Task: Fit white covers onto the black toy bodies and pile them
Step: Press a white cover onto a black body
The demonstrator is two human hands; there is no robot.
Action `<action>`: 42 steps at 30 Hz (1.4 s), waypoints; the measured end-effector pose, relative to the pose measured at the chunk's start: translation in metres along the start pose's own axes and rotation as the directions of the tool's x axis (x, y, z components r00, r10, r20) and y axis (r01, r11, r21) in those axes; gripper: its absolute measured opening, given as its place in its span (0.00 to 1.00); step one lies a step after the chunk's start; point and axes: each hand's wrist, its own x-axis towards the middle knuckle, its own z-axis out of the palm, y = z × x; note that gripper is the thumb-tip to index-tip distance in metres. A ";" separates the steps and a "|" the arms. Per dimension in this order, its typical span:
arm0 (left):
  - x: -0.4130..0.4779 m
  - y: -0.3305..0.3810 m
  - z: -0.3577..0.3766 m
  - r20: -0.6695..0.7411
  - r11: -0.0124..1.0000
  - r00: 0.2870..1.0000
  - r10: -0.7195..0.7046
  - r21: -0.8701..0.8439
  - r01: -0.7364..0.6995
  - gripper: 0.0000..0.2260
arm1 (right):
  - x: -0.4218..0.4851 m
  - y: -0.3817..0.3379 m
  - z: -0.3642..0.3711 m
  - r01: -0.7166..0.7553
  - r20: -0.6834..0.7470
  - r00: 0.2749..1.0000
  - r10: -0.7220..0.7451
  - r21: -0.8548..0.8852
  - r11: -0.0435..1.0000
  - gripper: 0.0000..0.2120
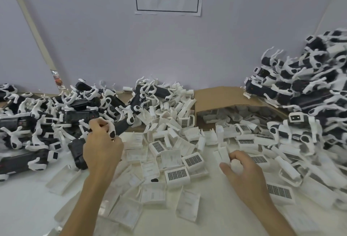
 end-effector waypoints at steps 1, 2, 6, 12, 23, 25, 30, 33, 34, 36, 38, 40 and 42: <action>-0.001 0.006 -0.004 0.001 0.998 1.000 -0.001 -0.066 0.001 0.14 | 0.000 0.000 -0.001 0.016 -0.013 1.000 -0.016 -0.003 1.000 0.12; -0.003 0.014 -0.008 0.016 0.988 1.000 -0.018 -0.156 0.020 0.13 | 0.001 0.000 -0.002 0.029 -0.024 0.999 -0.029 -0.002 1.000 0.11; -0.014 0.037 -0.016 0.289 0.727 0.940 -0.183 -0.603 0.327 0.10 | 0.002 0.000 -0.004 0.051 -0.065 0.997 -0.050 0.023 0.998 0.12; -0.060 0.054 0.001 0.767 0.077 0.615 -0.179 -0.613 0.787 0.13 | 0.003 -0.002 -0.007 -0.097 -0.069 0.990 0.124 0.301 0.949 0.12; -0.099 0.062 0.012 0.915 -0.195 0.390 0.102 -0.365 0.910 0.16 | 0.007 -0.015 -0.018 -0.298 0.133 0.948 0.288 0.687 0.663 0.10; -0.101 0.063 0.011 0.921 -0.239 0.362 0.142 -0.323 0.916 0.12 | 0.006 -0.015 -0.020 -0.304 0.158 0.948 0.275 0.701 0.645 0.10; -0.103 0.063 0.010 0.925 -0.272 0.350 0.150 -0.301 0.914 0.16 | 0.006 -0.013 -0.020 -0.337 0.236 0.940 0.246 0.755 0.563 0.11; -0.101 0.063 0.009 0.920 -0.267 0.360 0.155 -0.311 0.912 0.16 | 0.007 -0.014 -0.021 -0.356 0.287 0.934 0.213 0.784 0.509 0.11; -0.101 0.063 0.009 0.918 -0.256 0.366 0.154 -0.321 0.912 0.16 | 0.007 -0.015 -0.022 -0.363 0.304 0.932 0.199 0.792 0.491 0.12; -0.102 0.065 0.009 0.899 -0.183 0.411 0.150 -0.383 0.905 0.15 | 0.007 -0.016 -0.024 -0.373 0.334 0.928 0.168 0.809 0.453 0.14; -0.104 0.067 0.007 0.861 -0.052 0.493 0.124 -0.490 0.870 0.12 | 0.007 -0.016 -0.025 -0.374 0.354 0.926 0.129 0.819 0.434 0.16; -0.105 0.070 0.006 0.803 0.095 0.589 0.091 -0.596 0.797 0.12 | 0.006 -0.015 -0.025 -0.363 0.356 0.929 0.099 0.827 0.428 0.19; -0.106 0.070 0.007 0.743 0.210 0.663 0.089 -0.665 0.717 0.14 | 0.006 -0.015 -0.026 -0.347 0.340 0.936 0.093 0.840 0.418 0.22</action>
